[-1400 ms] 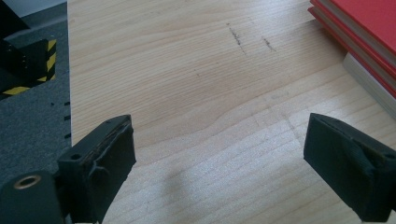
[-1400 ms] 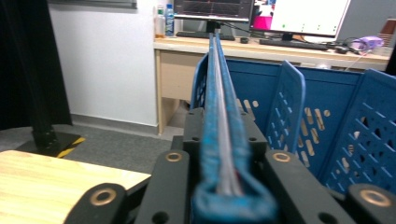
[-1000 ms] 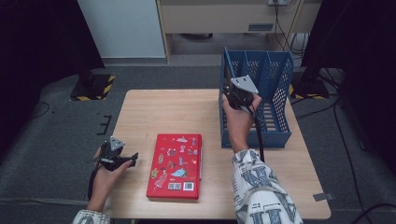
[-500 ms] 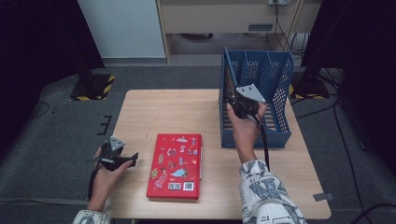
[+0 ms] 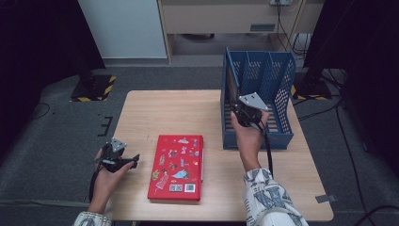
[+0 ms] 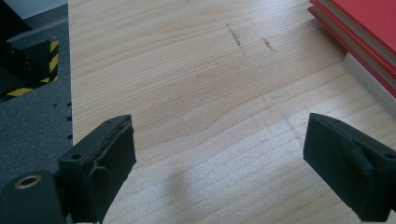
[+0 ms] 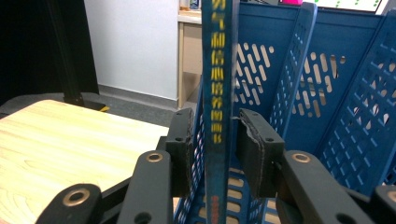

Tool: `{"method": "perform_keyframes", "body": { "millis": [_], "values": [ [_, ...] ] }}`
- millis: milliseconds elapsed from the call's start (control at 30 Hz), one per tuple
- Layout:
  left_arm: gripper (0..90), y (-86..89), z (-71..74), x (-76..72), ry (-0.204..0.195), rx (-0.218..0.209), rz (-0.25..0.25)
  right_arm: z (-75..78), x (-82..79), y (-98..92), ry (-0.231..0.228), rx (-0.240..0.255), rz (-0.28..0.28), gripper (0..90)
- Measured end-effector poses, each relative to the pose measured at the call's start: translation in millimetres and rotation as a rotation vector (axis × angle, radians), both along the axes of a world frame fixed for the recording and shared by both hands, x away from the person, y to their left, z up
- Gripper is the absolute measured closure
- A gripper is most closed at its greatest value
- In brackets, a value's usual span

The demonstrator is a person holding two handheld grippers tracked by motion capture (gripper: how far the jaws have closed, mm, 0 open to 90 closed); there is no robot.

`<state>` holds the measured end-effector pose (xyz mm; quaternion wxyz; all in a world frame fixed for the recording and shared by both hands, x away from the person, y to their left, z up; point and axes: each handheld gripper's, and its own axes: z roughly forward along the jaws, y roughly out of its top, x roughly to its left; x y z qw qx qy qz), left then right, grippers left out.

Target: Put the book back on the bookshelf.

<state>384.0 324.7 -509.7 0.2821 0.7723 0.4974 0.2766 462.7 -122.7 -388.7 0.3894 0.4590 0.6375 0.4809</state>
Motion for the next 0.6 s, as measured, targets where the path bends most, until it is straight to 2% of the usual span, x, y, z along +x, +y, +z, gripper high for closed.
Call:
{"method": "perform_keyframes", "body": {
  "millis": [200,367,600],
  "values": [
    [8.5,-0.1,0.0,0.1,0.000,0.001,0.000,-3.4,-1.1,1.5,0.004,-0.006,-0.003,69.6],
    [8.8,-0.3,0.0,0.2,0.000,0.001,-0.002,-3.9,-0.3,1.6,0.013,-0.021,-0.025,76.6],
    [8.8,-0.3,0.3,0.1,-0.001,0.000,0.000,-1.5,-0.4,7.4,0.015,-0.036,-0.042,77.2]
  ]
}}
